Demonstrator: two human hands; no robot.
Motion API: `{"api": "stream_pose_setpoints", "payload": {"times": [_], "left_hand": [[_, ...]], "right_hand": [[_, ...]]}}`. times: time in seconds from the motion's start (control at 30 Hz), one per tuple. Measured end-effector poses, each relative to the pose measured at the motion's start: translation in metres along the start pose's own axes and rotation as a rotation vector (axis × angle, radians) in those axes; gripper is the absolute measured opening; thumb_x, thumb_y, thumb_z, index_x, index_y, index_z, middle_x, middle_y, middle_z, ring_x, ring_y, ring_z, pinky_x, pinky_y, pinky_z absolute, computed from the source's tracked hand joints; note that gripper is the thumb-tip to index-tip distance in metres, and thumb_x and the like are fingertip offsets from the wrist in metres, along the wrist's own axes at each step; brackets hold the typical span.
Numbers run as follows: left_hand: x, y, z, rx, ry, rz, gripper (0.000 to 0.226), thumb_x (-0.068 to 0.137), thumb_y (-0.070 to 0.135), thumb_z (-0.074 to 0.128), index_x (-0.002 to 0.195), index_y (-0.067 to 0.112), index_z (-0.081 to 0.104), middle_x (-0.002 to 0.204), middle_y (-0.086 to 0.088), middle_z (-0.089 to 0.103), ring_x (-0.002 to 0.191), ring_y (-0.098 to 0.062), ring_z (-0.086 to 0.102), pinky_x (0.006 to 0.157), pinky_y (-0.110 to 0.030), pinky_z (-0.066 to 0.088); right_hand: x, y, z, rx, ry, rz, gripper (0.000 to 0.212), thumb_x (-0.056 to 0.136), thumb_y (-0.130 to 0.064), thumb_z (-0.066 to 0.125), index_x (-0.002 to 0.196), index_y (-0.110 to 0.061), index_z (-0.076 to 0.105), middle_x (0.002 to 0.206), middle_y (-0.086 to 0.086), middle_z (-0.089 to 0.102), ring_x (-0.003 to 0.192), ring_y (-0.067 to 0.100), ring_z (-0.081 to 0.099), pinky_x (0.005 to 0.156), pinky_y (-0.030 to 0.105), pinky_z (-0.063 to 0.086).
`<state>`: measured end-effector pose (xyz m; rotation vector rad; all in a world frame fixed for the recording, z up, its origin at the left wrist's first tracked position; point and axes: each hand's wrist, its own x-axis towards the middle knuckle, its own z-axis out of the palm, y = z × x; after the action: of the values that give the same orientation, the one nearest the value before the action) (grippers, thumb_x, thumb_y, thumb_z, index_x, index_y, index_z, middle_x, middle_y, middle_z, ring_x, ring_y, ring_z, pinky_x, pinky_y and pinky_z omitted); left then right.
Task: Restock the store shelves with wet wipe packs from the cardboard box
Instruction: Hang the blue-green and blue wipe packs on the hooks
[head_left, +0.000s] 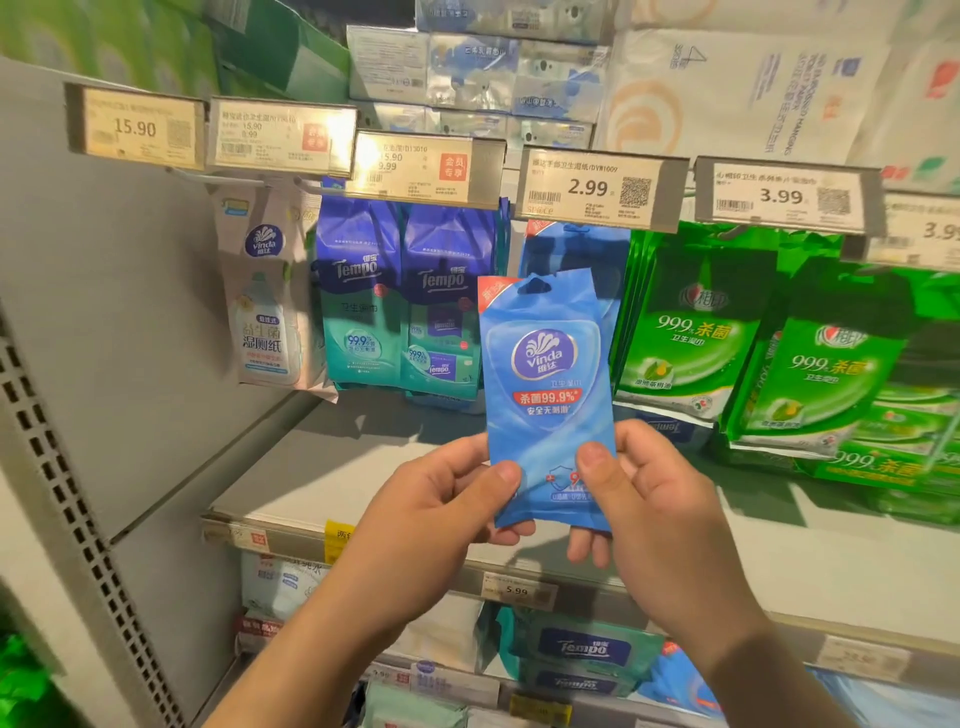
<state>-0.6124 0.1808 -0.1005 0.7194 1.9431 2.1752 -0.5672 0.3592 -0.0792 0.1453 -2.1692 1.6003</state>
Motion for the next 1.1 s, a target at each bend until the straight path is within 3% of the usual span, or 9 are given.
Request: {"api": "stream_pose_setpoints", "payload": {"times": [0.1,0.2,0.3,0.4,0.53,0.67,0.8,0.93,1.1], "left_hand": [[0.008,0.011,0.002,0.071,0.004,0.047,0.03,0.093,0.036,0.059,0.119,0.03,0.074,0.106,-0.003,0.078,0.077,-0.015,0.068,0.087,-0.047,0.057],[0.018,0.024,0.002,0.155,-0.027,0.09,0.029,0.095,0.038,0.055,0.117,0.037,0.073,0.108,-0.002,0.078,0.084,-0.024,0.07,0.091,-0.055,0.056],[0.025,0.034,-0.001,0.203,-0.058,0.136,0.029,0.097,0.036,0.054,0.119,0.033,0.073,0.111,-0.005,0.076,0.093,-0.036,0.068,0.091,-0.062,0.054],[0.029,0.04,-0.002,0.223,-0.069,0.173,0.029,0.098,0.034,0.053,0.12,0.031,0.072,0.111,-0.005,0.076,0.089,-0.03,0.067,0.09,-0.063,0.054],[0.036,0.044,-0.001,0.219,-0.068,0.205,0.027,0.097,0.034,0.052,0.116,0.032,0.071,0.108,-0.004,0.076,0.084,-0.016,0.065,0.085,-0.054,0.055],[0.045,0.04,0.0,0.199,-0.035,0.196,0.031,0.097,0.034,0.052,0.117,0.023,0.073,0.105,-0.002,0.077,0.079,-0.009,0.065,0.075,-0.036,0.059],[0.052,0.031,0.0,0.223,-0.001,0.147,0.033,0.096,0.038,0.052,0.115,0.025,0.074,0.104,-0.007,0.077,0.075,-0.012,0.064,0.08,-0.051,0.057],[0.057,0.025,0.001,0.194,0.031,0.092,0.026,0.101,0.035,0.056,0.115,0.023,0.074,0.097,-0.003,0.077,0.066,-0.011,0.059,0.074,-0.038,0.056],[0.068,0.02,0.005,0.162,0.119,0.02,0.02,0.105,0.026,0.054,0.109,0.019,0.072,0.082,0.006,0.071,0.063,-0.013,0.056,0.072,-0.037,0.053]], "right_hand": [[0.006,-0.004,-0.005,0.019,0.008,-0.034,0.015,0.103,-0.025,0.056,0.092,-0.02,0.065,0.059,0.003,0.068,0.042,0.018,0.058,0.047,0.022,0.045],[0.013,-0.009,-0.008,0.027,0.011,-0.09,0.016,0.102,-0.032,0.058,0.091,-0.022,0.064,0.063,0.006,0.068,0.045,0.021,0.06,0.047,0.022,0.046],[0.02,-0.013,-0.009,0.015,0.024,-0.145,0.017,0.094,-0.043,0.054,0.093,-0.029,0.063,0.071,0.009,0.071,0.047,0.025,0.062,0.049,0.028,0.046],[0.025,-0.016,-0.01,0.009,0.047,-0.2,0.016,0.095,-0.043,0.053,0.096,-0.03,0.063,0.072,0.006,0.072,0.046,0.023,0.062,0.05,0.028,0.046],[0.033,-0.015,-0.008,0.021,0.085,-0.225,0.018,0.095,-0.044,0.053,0.094,-0.028,0.062,0.071,0.007,0.071,0.046,0.025,0.062,0.05,0.031,0.045],[0.039,-0.009,-0.005,0.032,0.109,-0.195,0.026,0.096,-0.046,0.051,0.088,-0.022,0.06,0.065,0.007,0.07,0.045,0.026,0.062,0.052,0.034,0.044],[0.042,0.0,0.0,0.04,0.112,-0.137,0.028,0.095,-0.05,0.051,0.087,-0.024,0.061,0.063,0.011,0.068,0.045,0.03,0.062,0.056,0.039,0.042],[0.045,0.006,0.004,0.023,0.119,-0.096,0.029,0.092,-0.057,0.051,0.089,-0.029,0.06,0.064,0.01,0.07,0.049,0.032,0.064,0.057,0.039,0.042],[0.053,0.013,0.009,-0.003,0.166,-0.033,0.029,0.089,-0.061,0.051,0.085,-0.032,0.056,0.059,0.011,0.068,0.049,0.032,0.065,0.057,0.037,0.041]]}}
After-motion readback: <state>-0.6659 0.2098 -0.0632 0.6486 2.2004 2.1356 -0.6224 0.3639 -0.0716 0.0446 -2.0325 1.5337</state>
